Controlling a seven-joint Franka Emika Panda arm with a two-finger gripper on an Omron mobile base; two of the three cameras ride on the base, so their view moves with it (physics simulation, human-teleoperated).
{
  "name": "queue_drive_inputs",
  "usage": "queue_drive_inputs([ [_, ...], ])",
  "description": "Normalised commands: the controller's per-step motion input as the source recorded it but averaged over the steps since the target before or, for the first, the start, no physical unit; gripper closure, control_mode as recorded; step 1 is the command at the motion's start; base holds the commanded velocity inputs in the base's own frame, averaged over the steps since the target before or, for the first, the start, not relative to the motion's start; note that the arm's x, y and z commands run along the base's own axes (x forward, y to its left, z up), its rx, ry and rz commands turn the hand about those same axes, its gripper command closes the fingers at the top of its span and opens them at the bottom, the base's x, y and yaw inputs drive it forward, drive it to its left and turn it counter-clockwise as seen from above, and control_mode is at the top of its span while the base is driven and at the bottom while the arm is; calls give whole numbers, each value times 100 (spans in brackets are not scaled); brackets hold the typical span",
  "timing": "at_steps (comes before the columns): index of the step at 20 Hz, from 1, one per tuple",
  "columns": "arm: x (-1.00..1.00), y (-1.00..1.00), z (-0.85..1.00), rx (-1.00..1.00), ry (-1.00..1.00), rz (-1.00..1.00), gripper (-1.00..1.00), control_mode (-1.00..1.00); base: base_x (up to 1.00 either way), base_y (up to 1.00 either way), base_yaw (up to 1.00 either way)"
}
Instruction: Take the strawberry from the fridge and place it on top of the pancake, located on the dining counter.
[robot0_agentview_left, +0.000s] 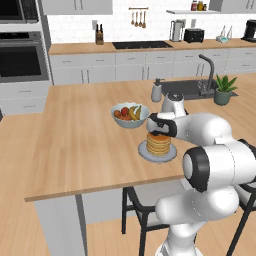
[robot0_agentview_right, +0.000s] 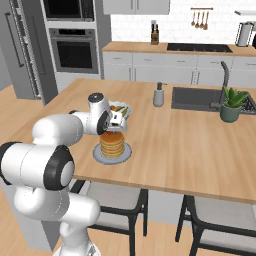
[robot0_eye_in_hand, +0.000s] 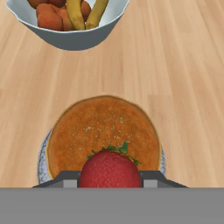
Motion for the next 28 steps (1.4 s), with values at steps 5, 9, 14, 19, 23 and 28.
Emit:
queue_drive_inputs([
  [5, 1, 0, -14, 0, 0, 0, 100, -100, 0, 0, 0],
  [9, 4, 0, 0, 0, 0, 0, 100, -100, 0, 0, 0],
  [14, 5, 0, -4, 0, 0, 0, 100, -100, 0, 0, 0],
  [19, 1, 0, -19, 0, 0, 0, 100, -100, 0, 0, 0],
  [23, 2, 6, -16, 0, 0, 0, 100, -100, 0, 0, 0],
  [28, 0, 9, -19, 0, 0, 0, 100, -100, 0, 0, 0],
])
